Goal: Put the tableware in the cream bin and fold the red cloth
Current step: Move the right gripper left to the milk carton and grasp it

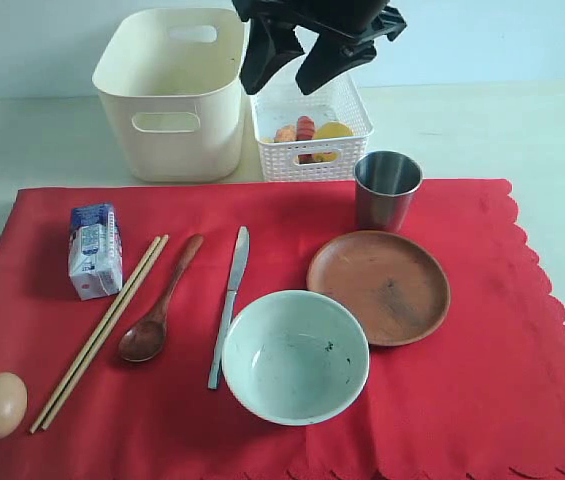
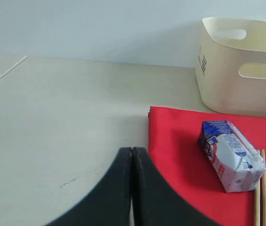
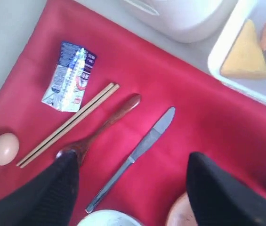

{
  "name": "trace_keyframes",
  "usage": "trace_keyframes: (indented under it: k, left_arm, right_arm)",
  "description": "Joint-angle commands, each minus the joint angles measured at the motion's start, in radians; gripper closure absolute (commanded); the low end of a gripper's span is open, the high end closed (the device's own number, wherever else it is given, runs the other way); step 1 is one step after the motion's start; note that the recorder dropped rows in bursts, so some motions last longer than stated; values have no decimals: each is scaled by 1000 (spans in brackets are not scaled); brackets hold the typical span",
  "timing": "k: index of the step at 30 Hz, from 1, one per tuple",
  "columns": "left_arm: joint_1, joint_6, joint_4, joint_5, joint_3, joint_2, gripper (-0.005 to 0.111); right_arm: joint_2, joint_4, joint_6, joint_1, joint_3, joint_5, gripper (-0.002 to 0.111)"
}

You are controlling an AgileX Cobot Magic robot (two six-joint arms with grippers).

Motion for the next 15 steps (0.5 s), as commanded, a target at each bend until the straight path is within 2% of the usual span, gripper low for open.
trace_keyframes:
  k: [1,8,15]
  left_arm:
    - [0,1,-1,-2,2,-6,107]
    - [0,-2,-1,-2,2,-6,107]
    - [0,1,-1,-2,2,-6,107]
  right_arm:
    - [-14,18,-19,55,-4,4,47]
    - [-14,16,38,182,-4,-52,49]
    - [-14,-85,154,307,-4,-166,49]
